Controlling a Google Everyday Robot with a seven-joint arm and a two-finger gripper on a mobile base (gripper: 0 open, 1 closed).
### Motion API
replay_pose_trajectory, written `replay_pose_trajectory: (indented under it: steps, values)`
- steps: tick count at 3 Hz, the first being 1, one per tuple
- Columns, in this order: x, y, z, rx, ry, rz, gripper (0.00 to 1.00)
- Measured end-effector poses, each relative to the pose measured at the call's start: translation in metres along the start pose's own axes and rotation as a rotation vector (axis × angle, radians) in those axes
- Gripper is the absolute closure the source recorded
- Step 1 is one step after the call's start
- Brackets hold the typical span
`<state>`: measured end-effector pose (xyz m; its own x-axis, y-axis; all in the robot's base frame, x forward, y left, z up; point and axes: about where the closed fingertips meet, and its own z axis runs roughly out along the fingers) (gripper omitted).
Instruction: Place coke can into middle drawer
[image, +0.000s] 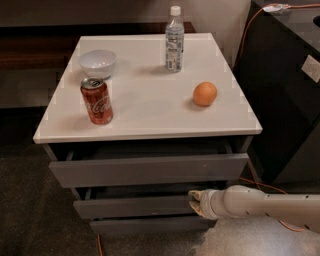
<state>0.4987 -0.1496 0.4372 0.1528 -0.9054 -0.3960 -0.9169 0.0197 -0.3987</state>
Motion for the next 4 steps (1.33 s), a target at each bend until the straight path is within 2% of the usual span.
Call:
replay_pose_trajectory:
  steps: [1, 2, 4]
  values:
    - [0.0, 0.0, 0.0, 0.0, 0.0, 0.0, 1.0]
    - [-0.01, 0.017, -0.01, -0.031, -0.028, -0.001, 1.0]
    - [-0.01, 0.017, -0.01, -0.031, -0.028, -0.001, 1.0]
